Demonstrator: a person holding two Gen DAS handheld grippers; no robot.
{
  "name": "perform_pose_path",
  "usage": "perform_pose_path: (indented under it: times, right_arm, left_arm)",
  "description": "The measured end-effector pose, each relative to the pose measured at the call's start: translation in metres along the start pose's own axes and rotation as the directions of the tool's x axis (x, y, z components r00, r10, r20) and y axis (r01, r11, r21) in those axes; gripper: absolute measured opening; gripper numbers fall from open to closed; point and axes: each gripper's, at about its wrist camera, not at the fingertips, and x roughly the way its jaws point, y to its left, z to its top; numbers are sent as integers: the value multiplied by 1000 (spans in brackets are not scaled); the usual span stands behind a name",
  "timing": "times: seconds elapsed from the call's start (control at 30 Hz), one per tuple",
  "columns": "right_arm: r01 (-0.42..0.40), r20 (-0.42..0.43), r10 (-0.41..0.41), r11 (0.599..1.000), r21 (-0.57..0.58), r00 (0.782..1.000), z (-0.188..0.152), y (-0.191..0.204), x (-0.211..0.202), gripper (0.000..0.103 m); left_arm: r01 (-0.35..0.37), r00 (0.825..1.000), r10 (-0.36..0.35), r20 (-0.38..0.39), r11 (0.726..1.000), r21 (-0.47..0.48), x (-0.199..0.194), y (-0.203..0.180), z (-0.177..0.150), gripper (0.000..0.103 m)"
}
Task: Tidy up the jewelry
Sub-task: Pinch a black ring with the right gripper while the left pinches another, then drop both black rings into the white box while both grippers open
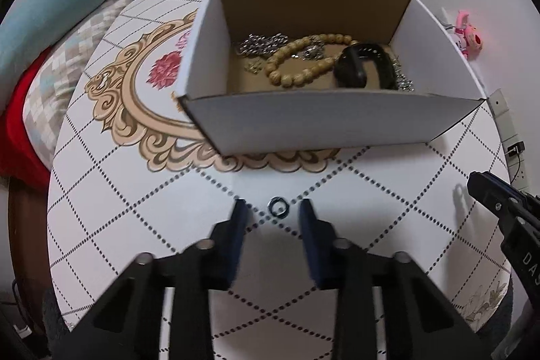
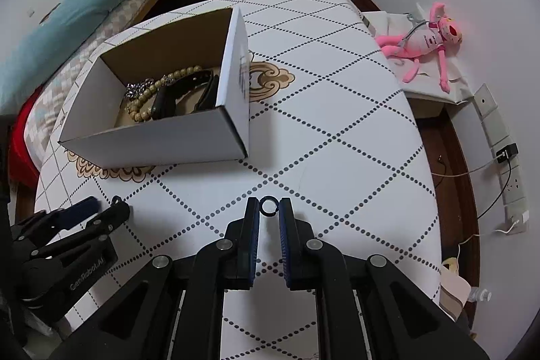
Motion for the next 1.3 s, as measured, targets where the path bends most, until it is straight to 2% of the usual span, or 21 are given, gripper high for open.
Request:
perform_pose_path:
  times: [0.1, 0.37, 0.57, 0.7, 0.83, 1.07, 1.17, 1.2, 1.27, 1.3]
  right_arm:
    - [1, 2, -1, 1000, 8, 1000, 0, -1, -2, 12]
    - [-10, 16, 10, 1000, 9, 1000, 0, -2, -13, 12]
    - [-62, 54, 61, 998, 12, 997, 9, 1, -37, 12]
    - [-122, 86, 121, 993, 8, 989, 29, 9, -55, 12]
    - [-163, 86, 163, 987, -2, 983, 59, 21, -53, 12]
    - [-208, -18, 208, 977, -36, 978, 112, 40, -15, 12]
    - [-201, -78, 196, 978, -62, 977, 125, 50, 1, 13]
    - [-204, -107, 197, 977, -60, 974, 129, 52, 8, 13]
    - [-200, -143, 191, 978, -57, 971, 133, 51, 15, 14]
    - [-200, -150, 190, 978, -56, 970, 134, 51, 16, 16]
  left_arm:
    - [6, 1000, -6, 7, 1000, 9, -1, -4, 1, 10]
    - [13, 1000, -13, 24, 1000, 15, -5, 0, -1, 10]
    - [77, 993, -79, 92, 997, 21, -50, 3, 8, 10]
    - [146, 983, -146, 115, 989, 10, -75, 10, 37, 10]
    - [176, 980, -175, 92, 984, -6, -72, 20, 77, 10]
    - [146, 989, -145, 16, 989, -29, -52, 30, 114, 12]
    - [142, 990, -143, -6, 987, -73, -46, 41, 124, 16]
    - [140, 990, -141, -4, 986, -88, -47, 45, 127, 22]
    - [118, 993, -117, 12, 989, -94, -51, 50, 130, 42]
    - [94, 995, -92, 28, 991, -97, -55, 53, 131, 59]
